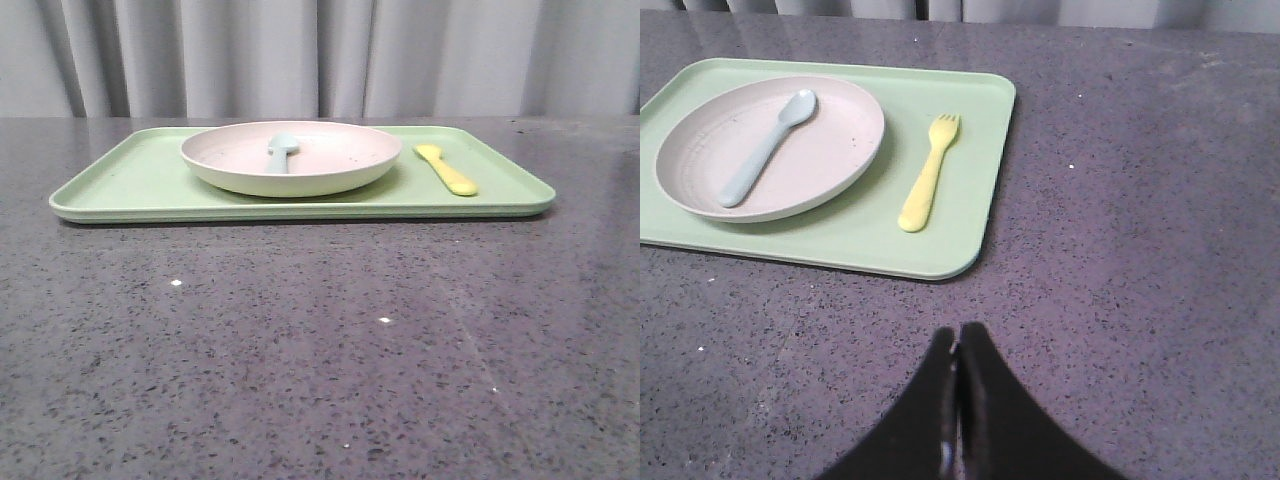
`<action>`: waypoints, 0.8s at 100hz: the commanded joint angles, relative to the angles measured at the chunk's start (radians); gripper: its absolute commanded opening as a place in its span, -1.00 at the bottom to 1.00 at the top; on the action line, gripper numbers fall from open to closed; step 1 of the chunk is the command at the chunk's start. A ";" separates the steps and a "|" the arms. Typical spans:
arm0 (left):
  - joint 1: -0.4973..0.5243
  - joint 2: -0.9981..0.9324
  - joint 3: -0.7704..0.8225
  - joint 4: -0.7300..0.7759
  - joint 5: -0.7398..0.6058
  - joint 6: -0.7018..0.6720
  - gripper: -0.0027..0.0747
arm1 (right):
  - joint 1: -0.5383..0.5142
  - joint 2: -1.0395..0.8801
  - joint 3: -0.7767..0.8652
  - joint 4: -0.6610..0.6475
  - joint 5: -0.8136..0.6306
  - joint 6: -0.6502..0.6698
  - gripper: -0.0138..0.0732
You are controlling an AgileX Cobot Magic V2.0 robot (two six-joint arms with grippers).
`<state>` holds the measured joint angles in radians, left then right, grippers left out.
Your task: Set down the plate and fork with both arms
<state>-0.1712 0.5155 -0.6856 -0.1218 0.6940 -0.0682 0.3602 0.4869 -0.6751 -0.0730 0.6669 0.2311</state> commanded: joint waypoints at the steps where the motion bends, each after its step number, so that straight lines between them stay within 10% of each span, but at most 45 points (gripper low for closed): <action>1: 0.001 -0.019 -0.017 -0.007 -0.088 -0.008 -0.98 | -0.004 -0.022 -0.008 -0.020 -0.088 0.000 -0.84; 80: 0.001 -0.042 -0.012 -0.004 -0.091 -0.008 -0.98 | -0.004 -0.038 -0.003 -0.020 -0.092 0.000 -0.84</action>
<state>-0.1712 0.4702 -0.6726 -0.1200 0.6777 -0.0682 0.3602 0.4430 -0.6510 -0.0730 0.6547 0.2311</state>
